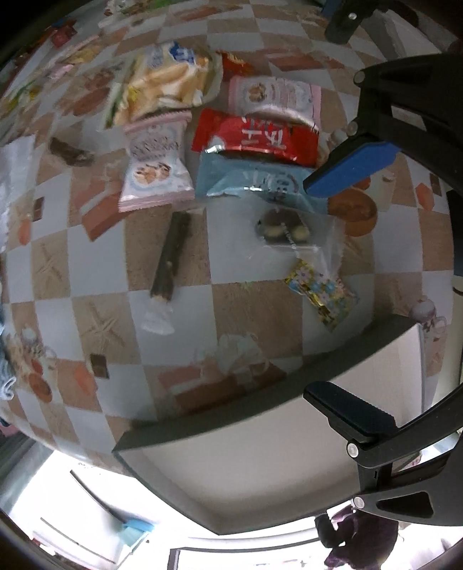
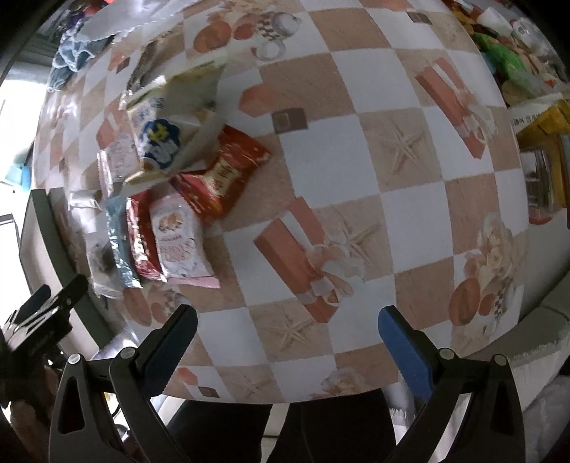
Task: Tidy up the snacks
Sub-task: 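Reach both tools toward the snack pile on the table, then grasp the clear bagged snack with left tool while right tool grasps red candy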
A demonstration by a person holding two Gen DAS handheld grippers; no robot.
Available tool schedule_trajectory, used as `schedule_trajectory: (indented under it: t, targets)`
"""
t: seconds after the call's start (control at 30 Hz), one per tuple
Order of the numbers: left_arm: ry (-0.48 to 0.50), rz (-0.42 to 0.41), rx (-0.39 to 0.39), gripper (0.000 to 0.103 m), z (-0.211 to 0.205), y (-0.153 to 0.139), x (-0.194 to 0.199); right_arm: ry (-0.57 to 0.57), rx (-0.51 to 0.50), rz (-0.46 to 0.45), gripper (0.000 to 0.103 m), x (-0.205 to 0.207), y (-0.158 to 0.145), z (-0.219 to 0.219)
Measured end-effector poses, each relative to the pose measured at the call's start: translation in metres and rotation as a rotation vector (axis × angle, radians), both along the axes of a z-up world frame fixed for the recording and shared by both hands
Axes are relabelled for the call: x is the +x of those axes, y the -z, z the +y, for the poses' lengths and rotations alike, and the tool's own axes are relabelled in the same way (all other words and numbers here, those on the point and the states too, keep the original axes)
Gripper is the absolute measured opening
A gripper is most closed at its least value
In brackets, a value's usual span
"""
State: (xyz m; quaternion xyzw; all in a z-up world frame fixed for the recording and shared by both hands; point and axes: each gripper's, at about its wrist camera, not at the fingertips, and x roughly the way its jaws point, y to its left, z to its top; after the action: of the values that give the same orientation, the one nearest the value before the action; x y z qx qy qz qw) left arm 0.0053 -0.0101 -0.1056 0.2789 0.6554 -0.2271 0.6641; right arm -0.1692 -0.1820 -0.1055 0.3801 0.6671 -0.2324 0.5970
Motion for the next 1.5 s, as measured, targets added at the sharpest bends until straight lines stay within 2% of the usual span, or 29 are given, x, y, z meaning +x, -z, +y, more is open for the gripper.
schedule_trajectory:
  t: [0.3, 0.57, 0.7, 0.8, 0.93, 1.2, 1.4, 1.5]
  targets:
    - [0.01, 0.009, 0.061, 0.103, -0.001, 0.035, 0.011, 0.024, 0.013, 0.062, 0.102, -0.025, 0.032, 0.005]
    - [-0.012, 0.019, 0.054, 0.103, 0.006, 0.055, 0.019, 0.002, 0.011, 0.071, 0.102, -0.026, 0.052, 0.013]
    - [-0.014, 0.01, 0.065, 0.103, -0.008, 0.053, 0.022, 0.04, 0.037, 0.051, 0.102, -0.008, 0.046, -0.004]
    - [-0.033, 0.023, 0.069, 0.103, -0.01, 0.051, 0.025, 0.092, 0.057, 0.023, 0.102, 0.004, 0.052, -0.012]
    - [-0.048, 0.036, 0.068, 0.103, 0.0, 0.046, 0.039, 0.164, 0.063, 0.003, 0.102, 0.02, 0.064, -0.021]
    - [-0.076, 0.048, 0.051, 0.103, -0.002, 0.043, 0.053, 0.28, 0.048, 0.03, 0.102, 0.041, 0.097, -0.036]
    - [-0.073, 0.055, 0.034, 0.103, -0.005, 0.045, 0.064, 0.202, -0.032, 0.095, 0.103, 0.061, 0.107, -0.038]
    - [-0.073, 0.058, 0.027, 0.103, -0.005, 0.047, 0.068, 0.21, -0.062, 0.13, 0.103, 0.05, 0.109, -0.044]
